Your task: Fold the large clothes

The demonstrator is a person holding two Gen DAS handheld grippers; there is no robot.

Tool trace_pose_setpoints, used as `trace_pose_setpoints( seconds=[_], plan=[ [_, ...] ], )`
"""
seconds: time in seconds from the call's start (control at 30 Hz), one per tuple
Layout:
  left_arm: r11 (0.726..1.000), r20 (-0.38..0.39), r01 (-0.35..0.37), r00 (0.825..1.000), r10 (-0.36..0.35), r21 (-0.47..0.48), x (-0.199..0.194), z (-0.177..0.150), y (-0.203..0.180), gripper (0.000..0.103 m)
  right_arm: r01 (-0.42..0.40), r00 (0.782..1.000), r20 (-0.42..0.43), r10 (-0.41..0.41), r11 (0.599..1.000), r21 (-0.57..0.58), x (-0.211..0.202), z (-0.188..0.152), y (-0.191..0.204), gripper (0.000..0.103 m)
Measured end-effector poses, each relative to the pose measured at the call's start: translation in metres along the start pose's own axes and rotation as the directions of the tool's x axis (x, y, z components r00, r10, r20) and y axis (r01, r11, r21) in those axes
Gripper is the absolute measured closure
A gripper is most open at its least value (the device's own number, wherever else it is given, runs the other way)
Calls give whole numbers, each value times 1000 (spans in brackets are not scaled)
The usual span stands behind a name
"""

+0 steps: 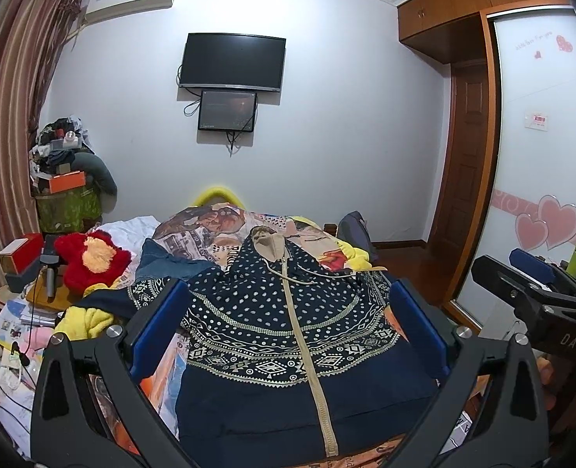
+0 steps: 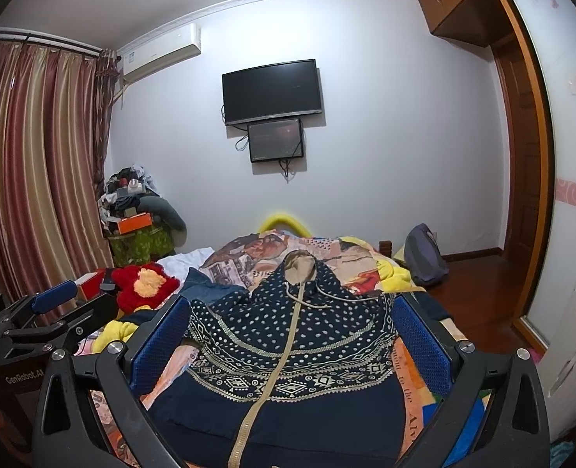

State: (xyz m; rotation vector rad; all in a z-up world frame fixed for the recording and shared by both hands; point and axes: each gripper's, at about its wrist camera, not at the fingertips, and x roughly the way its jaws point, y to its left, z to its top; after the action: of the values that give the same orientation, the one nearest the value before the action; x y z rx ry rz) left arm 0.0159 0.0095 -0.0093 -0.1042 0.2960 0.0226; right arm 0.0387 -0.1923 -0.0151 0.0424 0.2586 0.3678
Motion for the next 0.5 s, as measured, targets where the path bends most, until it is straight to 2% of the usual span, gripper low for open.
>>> trace_pose_setpoints(
  seconds=[0.5],
  plan=[
    [1000,0,-6,1000,6,-4,2,0,0,0,0,1000,-2,0,1000,0,1,-1,2,0]
  ],
)
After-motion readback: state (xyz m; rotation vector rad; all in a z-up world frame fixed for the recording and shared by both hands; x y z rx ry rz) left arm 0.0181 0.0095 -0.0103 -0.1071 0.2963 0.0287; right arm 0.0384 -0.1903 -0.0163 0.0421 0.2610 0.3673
